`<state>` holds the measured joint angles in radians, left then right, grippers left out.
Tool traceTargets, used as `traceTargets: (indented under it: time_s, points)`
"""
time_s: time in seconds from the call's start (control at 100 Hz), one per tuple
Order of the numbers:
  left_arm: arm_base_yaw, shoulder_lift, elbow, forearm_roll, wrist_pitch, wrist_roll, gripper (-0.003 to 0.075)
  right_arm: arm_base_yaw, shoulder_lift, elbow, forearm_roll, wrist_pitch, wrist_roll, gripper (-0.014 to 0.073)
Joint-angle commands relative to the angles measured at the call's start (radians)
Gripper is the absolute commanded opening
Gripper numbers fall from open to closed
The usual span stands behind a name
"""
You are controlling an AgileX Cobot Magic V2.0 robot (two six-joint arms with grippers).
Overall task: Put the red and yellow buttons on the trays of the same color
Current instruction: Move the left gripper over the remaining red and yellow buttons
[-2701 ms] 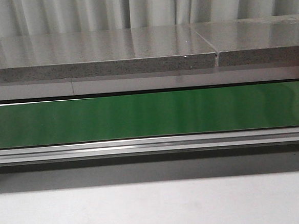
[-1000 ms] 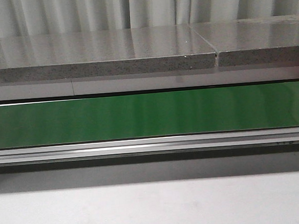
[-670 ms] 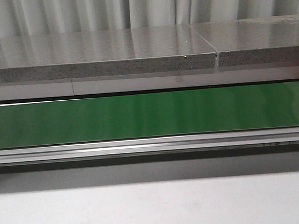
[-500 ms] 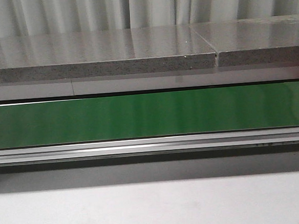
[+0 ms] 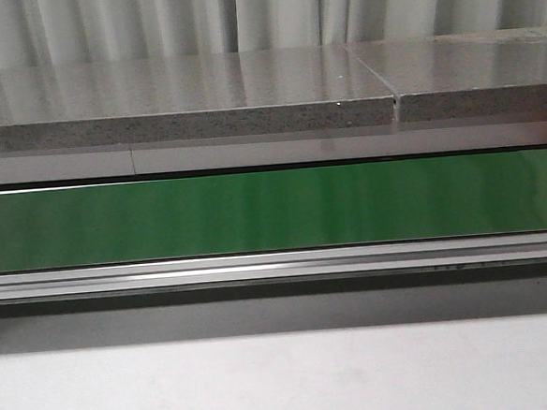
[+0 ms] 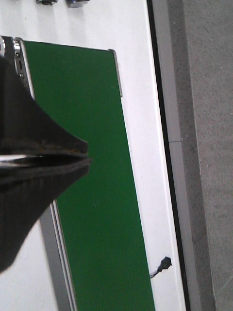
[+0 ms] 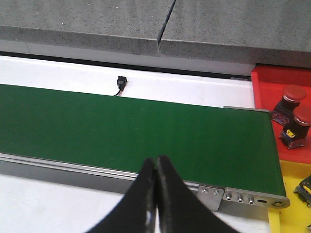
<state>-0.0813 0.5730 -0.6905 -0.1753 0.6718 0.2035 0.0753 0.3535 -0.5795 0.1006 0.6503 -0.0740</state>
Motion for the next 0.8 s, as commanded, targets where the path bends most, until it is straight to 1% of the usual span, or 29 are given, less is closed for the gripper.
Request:
traceTargets:
  time_s: [0.0,0.13,0.28,0.33,0.4,0.42,0.45,0.47,0.54,0.59,0.61,0.66,0.79]
  points:
    - [0.026,0.085,-0.056,-0.006,-0.078,-0.072,-0.0021,0.001,0.008,-0.025,0.005,-0.074,-0.005,-0.0066]
    - [0.089,0.222,-0.116,-0.006,-0.047,-0.175,-0.002,0.001,0.008,-0.025,0.005,-0.074,-0.005,-0.0066]
    - [0.19,0.361,-0.183,-0.003,-0.039,-0.179,-0.0016,0.001,0.008,-0.025,0.005,-0.074,-0.005,-0.0066]
    - [0.225,0.402,-0.204,-0.004,-0.036,-0.179,0.0008,0.001,0.008,-0.025,0.005,-0.074,-0.005,-0.0066]
    - [0.271,0.451,-0.223,-0.004,-0.033,-0.179,0.0093,0.001,0.008,-0.025,0.005,-0.074,-0.005,-0.0066]
    - [0.285,0.463,-0.226,-0.004,-0.032,-0.179,0.0128,0.001,0.008,-0.025,0.005,-0.074,-0.005,-0.0066]
    - [0.301,0.478,-0.235,-0.005,-0.028,-0.179,0.0196,0.001,0.008,-0.025,0.005,-0.074,-0.005,-0.0066]
    - [0.313,0.487,-0.237,-0.005,-0.026,-0.179,0.0226,0.001,0.008,-0.025,0.005,-0.074,-0.005,-0.0066]
    - [0.352,0.513,-0.242,-0.005,-0.021,-0.179,0.039,0.001,0.008,-0.025,0.005,-0.074,-0.005,-0.0066]
    - [0.38,0.53,-0.246,-0.005,0.001,-0.181,0.0464,0.001,0.008,-0.025,0.005,-0.074,-0.005,-0.0066]
    - [0.391,0.537,-0.248,-0.005,0.007,-0.181,0.0485,0.001,0.008,-0.025,0.005,-0.074,-0.005,-0.0066]
    - [0.419,0.548,-0.25,-0.005,0.034,-0.181,0.0507,0.001,0.008,-0.025,0.005,-0.074,-0.005,-0.0066]
    - [0.494,0.574,-0.25,-0.005,0.084,-0.196,0.0503,0.001,0.008,-0.025,0.005,-0.074,-0.005,-0.0066]
